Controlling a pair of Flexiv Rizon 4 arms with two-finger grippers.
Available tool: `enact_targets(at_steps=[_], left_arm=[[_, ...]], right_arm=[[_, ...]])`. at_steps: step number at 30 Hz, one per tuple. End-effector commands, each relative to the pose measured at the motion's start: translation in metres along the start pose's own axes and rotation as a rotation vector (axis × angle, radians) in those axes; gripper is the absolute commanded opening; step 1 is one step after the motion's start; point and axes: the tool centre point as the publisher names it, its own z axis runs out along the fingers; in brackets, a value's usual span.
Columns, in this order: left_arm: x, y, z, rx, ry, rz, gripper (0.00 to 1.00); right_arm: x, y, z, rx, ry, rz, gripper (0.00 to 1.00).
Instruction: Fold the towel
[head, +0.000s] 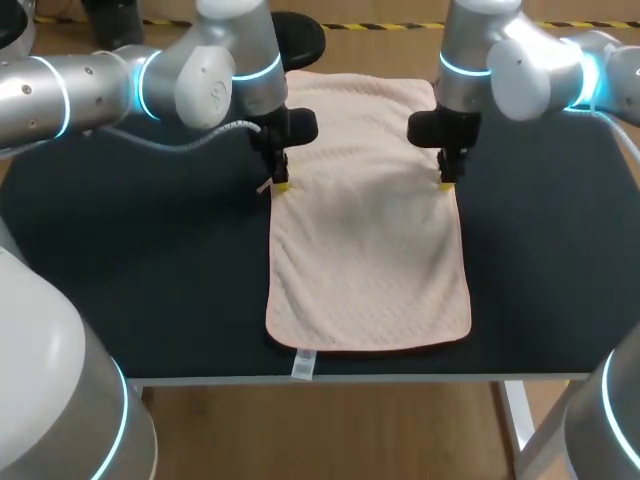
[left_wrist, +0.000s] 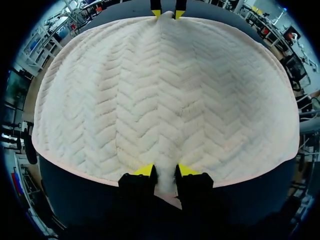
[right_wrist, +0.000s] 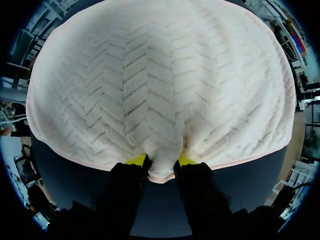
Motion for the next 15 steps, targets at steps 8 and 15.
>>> enact_targets(at_steps=[8, 15], left_arm=[[0.019, -0.006, -0.083, 0.059, -0.069, 0.014, 0.00], [0.013, -0.003, -0.150, 0.089, -0.177, -0.026, 0.00]], right_arm=[[0.005, -0.007, -0.063, 0.015, -0.094, -0.010, 0.00], [-0.004, -0.002, -0.120, 0.002, -0.197, -0.039, 0.00]])
